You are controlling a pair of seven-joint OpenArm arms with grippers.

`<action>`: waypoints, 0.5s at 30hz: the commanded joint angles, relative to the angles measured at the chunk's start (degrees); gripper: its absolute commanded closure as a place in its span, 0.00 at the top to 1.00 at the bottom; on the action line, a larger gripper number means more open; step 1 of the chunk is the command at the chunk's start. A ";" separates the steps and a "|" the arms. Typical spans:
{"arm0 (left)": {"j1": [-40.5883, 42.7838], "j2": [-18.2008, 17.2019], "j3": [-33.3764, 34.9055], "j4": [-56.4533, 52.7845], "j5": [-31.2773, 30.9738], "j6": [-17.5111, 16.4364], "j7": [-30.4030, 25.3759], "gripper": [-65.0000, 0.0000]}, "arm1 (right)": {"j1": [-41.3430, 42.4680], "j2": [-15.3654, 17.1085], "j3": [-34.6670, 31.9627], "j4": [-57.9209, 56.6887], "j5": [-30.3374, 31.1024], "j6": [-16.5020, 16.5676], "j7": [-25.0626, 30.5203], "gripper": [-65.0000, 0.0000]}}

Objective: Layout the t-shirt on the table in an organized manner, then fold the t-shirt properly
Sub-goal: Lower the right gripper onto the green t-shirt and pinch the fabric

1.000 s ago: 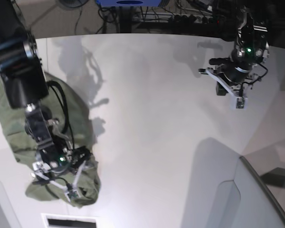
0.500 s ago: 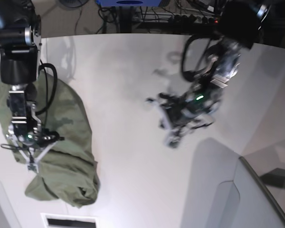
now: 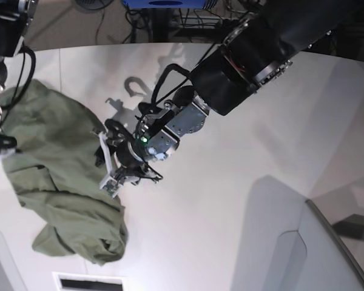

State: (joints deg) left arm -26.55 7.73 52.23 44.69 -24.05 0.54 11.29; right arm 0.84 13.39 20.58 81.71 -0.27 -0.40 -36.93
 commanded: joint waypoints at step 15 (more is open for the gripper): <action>-5.41 1.27 30.81 -19.41 -23.64 -6.03 -19.25 0.34 | -6.42 0.20 0.74 1.67 0.23 0.01 1.72 0.08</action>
State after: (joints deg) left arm -30.74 8.62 82.98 25.19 -47.22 -6.09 -9.17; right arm -6.37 12.49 21.12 82.37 -0.01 -0.05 -36.36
